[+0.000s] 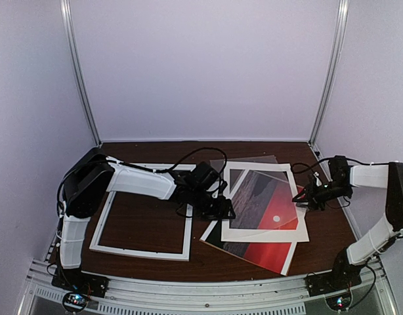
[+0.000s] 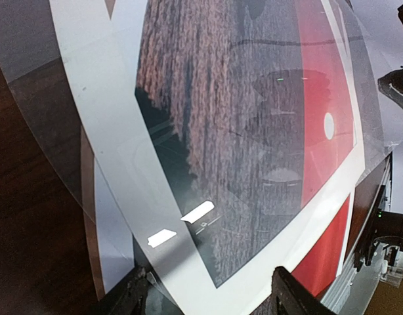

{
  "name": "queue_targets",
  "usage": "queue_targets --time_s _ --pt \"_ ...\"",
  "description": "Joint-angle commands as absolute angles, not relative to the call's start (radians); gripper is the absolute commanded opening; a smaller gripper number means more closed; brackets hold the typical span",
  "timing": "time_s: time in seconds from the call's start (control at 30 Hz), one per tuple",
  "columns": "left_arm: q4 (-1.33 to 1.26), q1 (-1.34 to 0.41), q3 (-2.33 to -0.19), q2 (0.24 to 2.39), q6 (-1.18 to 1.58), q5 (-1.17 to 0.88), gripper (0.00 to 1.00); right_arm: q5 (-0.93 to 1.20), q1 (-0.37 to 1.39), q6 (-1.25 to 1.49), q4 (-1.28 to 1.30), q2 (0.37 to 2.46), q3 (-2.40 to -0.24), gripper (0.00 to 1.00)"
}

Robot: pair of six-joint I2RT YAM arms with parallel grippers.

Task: Put the photo into the frame
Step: Pick up the glass panel from the mat board, then move the frame body to the center of the board.

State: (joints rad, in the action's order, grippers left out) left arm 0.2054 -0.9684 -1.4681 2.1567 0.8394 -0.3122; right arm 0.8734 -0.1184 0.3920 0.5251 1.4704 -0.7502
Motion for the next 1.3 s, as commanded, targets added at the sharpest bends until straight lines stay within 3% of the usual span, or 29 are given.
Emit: queue_targets --time_s 0.0,0.43,0.67,0.8,1.03,1.27 --pt "0.243 -0.959 -1.461 2.163 0.836 -0.287 0.66 0.858 -0.094 0.371 0.533 1.488 -0.8 0.26" --pt "0.242 -0.959 -1.461 2.169 0.835 -0.29 0.66 0.808 -0.052 0.33 0.584 1.556 -0.886 0.22" --pt "0.242 -0.959 -1.461 2.167 0.836 -0.29 0.66 0.798 -0.049 0.323 0.614 1.539 -0.902 0.12" --pt "0.231 -0.957 -1.455 2.155 0.832 -0.292 0.67 0.793 -0.049 0.322 0.64 1.498 -0.915 0.0" --pt "0.236 -0.924 -1.448 2.069 0.784 -0.296 0.73 0.798 -0.048 0.346 0.67 1.394 -0.945 0.0" --pt "0.407 -0.79 -1.406 1.891 0.677 -0.218 0.78 0.821 -0.036 0.4 0.686 1.297 -1.022 0.0"
